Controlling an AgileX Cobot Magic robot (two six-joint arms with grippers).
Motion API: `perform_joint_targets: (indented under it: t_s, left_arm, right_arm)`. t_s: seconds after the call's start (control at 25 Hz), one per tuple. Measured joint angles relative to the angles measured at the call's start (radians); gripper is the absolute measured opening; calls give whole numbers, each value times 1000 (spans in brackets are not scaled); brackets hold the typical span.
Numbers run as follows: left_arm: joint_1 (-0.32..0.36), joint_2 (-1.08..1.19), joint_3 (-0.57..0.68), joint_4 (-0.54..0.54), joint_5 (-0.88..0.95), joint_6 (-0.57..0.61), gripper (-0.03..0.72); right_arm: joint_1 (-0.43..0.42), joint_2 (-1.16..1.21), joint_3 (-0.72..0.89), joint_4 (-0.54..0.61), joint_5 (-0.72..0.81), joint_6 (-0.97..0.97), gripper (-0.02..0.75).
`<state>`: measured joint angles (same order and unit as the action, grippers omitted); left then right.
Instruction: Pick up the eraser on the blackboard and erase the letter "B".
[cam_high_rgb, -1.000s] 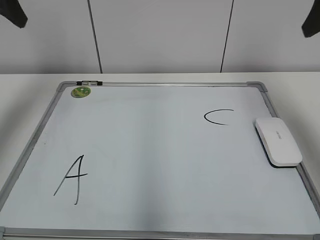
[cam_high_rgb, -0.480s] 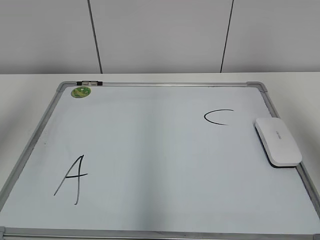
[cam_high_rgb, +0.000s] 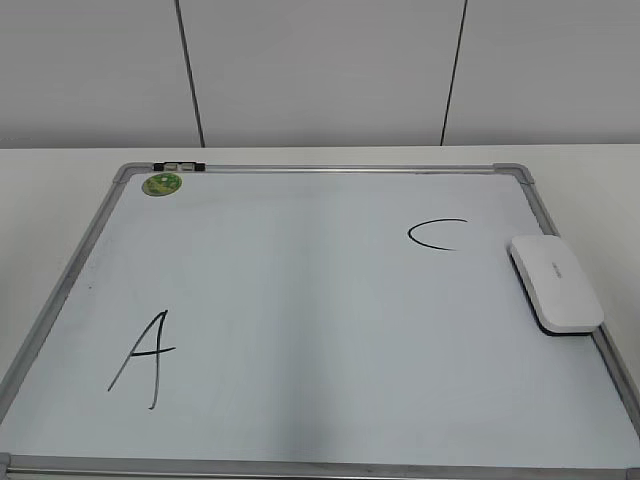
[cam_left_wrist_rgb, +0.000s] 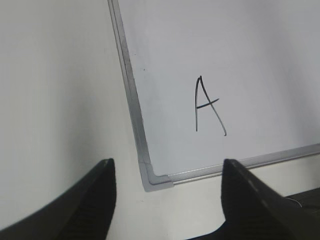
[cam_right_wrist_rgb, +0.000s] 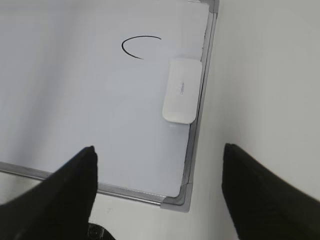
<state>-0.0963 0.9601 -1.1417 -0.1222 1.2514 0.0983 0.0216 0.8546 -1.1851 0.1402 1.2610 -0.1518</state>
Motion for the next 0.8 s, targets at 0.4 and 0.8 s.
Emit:
perform_joint_targets:
  t_s: [0.4, 0.8]
  left_arm:
    - [0, -316, 263, 4, 6, -11, 480]
    - [0, -565, 568, 26, -13, -30, 480]
  right_arm:
    - [0, -349, 271, -2, 5, -2, 593]
    - [0, -555, 497, -68, 6, 9, 592]
